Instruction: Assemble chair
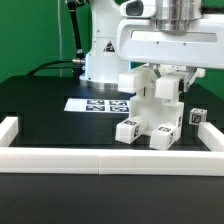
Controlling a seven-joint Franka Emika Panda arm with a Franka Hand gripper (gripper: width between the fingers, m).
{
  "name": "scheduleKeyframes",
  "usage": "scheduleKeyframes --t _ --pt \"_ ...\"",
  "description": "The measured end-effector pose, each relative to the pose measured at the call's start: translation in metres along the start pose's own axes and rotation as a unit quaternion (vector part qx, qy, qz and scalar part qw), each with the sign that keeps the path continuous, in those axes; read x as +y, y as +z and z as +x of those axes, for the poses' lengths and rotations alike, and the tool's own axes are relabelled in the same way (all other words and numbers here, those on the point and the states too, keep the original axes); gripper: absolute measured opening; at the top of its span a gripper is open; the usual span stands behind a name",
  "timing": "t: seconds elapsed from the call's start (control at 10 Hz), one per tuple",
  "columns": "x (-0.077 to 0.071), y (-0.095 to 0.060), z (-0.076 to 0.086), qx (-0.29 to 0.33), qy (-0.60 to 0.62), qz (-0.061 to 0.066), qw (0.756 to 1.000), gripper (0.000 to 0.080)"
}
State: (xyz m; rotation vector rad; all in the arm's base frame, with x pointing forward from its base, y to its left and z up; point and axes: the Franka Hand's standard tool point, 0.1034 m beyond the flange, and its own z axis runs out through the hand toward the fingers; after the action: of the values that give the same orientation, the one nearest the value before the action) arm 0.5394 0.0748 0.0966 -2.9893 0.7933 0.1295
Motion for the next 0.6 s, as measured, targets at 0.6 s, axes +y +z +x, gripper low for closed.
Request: scheduleKeyframes --t 0.6 --pt "0.003 0.014 0.003 0.005 0.0 -0.004 1.0 0.029"
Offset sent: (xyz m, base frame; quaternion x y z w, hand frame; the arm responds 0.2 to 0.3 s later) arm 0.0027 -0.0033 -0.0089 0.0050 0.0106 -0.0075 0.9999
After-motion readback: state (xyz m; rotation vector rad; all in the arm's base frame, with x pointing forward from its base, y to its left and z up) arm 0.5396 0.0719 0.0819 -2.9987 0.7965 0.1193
